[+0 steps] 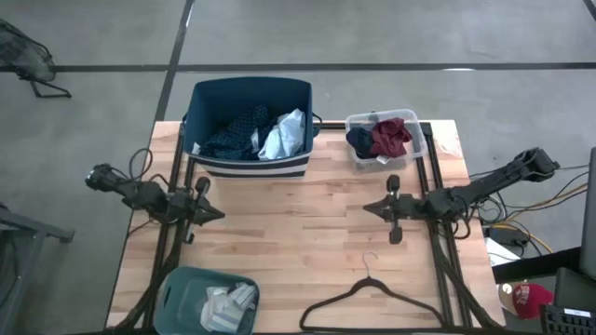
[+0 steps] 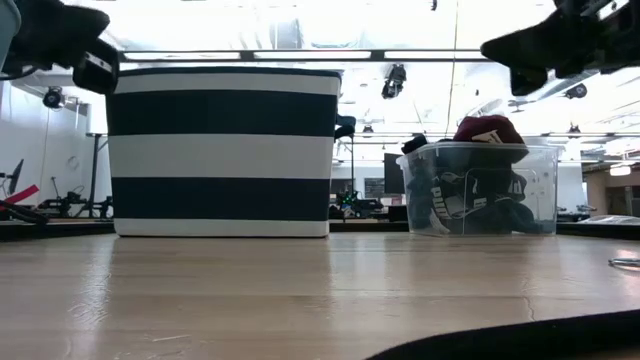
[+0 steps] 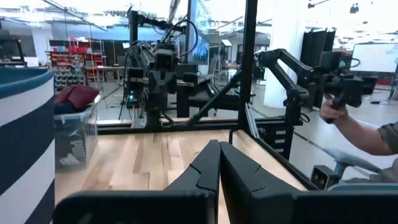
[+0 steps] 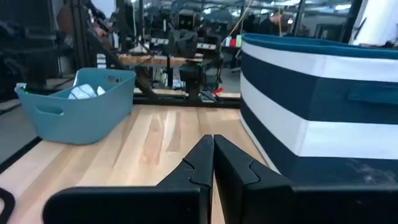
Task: Pick & Place Cloths
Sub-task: Return to Home Position
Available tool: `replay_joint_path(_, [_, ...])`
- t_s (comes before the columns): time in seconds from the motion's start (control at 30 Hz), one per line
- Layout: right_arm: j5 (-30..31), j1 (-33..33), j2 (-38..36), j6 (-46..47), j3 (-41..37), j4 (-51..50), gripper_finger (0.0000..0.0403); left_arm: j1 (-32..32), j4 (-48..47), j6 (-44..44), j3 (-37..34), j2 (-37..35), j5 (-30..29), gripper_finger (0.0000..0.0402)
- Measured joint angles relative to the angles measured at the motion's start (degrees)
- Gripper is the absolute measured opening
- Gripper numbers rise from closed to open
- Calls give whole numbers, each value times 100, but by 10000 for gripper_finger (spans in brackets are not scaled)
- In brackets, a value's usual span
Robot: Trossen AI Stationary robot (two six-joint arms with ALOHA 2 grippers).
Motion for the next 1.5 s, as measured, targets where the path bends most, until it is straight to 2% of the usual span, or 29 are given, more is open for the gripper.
replay_joint_path(0.07, [-2,-56,-295,68,-160,-6,8,0,-161,7,6,-246,2,15])
replay_joint_path(0.33, [-188,-212,-1239,247,-767,-34,8,4,-425,144,-6,-246,-503,12])
replay_joint_path(0.6, [-179,-207,-2047,245,-785,-777,8,7,-348,170,3,-191,-658,15])
replay_joint_path(0.83, [-176,-207,-2695,-81,-782,-788,8,7,-356,173,-6,-139,-658,15])
replay_joint_path(1.5, [-170,-205,-2721,122,-789,-526,8,7,-358,173,-10,-123,-658,17])
